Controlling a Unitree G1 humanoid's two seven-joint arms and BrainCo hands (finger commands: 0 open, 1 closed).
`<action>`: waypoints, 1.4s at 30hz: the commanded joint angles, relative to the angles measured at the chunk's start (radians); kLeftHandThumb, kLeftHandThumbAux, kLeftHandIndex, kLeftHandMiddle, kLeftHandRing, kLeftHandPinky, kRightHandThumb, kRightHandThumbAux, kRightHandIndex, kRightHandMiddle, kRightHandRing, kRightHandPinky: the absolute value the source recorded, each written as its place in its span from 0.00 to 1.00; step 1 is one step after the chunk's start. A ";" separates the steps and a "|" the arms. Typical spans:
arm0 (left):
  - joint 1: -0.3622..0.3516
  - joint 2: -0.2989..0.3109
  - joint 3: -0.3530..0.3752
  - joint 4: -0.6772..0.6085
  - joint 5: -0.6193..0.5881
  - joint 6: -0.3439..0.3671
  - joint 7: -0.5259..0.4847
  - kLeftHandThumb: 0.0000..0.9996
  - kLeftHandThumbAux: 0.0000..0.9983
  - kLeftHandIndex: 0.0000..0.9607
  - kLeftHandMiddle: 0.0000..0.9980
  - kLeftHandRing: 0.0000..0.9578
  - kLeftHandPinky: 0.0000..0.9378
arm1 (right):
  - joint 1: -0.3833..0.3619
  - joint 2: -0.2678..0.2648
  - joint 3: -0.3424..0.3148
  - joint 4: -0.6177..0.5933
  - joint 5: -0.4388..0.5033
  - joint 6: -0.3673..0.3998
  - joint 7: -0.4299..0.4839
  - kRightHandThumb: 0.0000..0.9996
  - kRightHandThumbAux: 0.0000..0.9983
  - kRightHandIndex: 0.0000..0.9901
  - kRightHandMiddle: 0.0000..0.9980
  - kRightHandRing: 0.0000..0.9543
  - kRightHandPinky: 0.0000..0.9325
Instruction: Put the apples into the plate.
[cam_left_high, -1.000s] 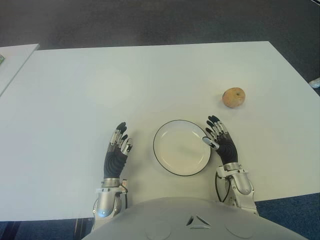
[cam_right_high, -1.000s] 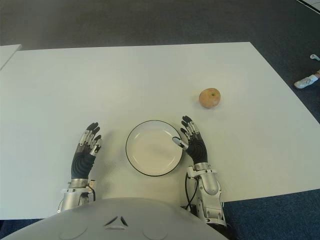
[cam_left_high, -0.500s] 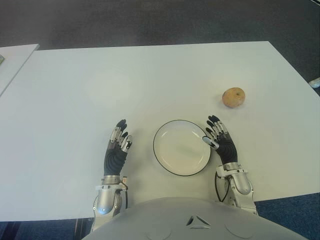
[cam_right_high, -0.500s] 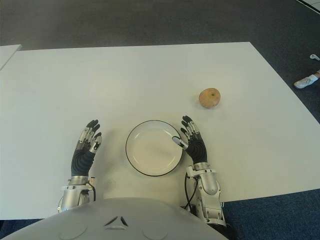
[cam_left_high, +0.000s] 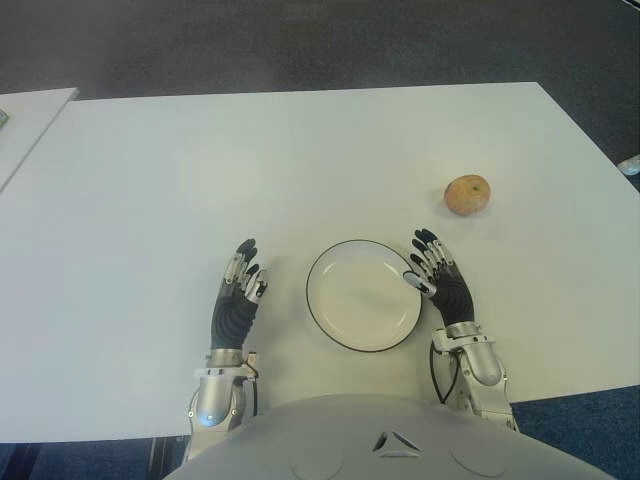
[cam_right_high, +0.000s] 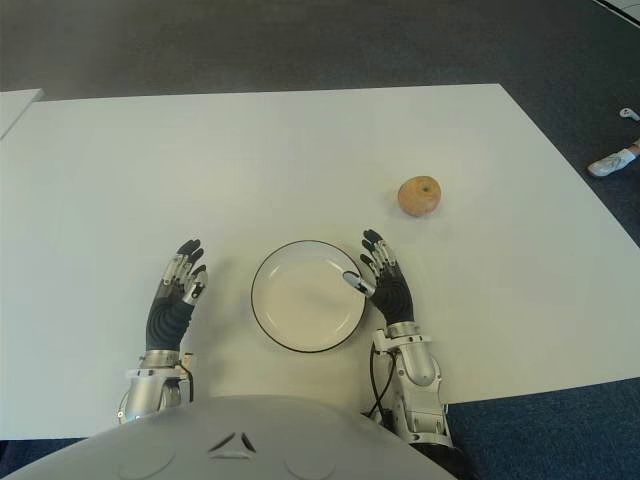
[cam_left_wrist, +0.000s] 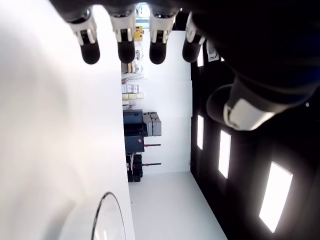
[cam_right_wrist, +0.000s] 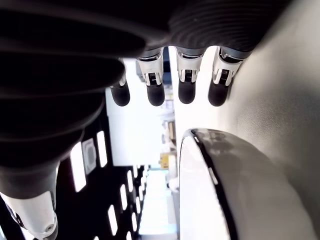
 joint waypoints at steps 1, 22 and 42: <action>-0.008 -0.003 -0.001 0.003 0.013 0.008 0.010 0.06 0.49 0.05 0.01 0.00 0.00 | -0.042 -0.030 -0.015 -0.088 -0.002 0.056 -0.004 0.12 0.66 0.00 0.01 0.00 0.00; -0.028 -0.030 -0.002 0.053 0.074 -0.067 0.063 0.06 0.49 0.06 0.02 0.00 0.00 | -0.432 -0.260 -0.105 -0.112 -0.198 0.151 -0.072 0.26 0.61 0.02 0.02 0.00 0.00; 0.076 -0.004 -0.018 0.020 0.069 -0.149 0.046 0.05 0.51 0.03 0.00 0.00 0.00 | -0.839 -0.660 0.201 0.223 -1.026 0.006 -0.314 0.38 0.49 0.04 0.03 0.00 0.00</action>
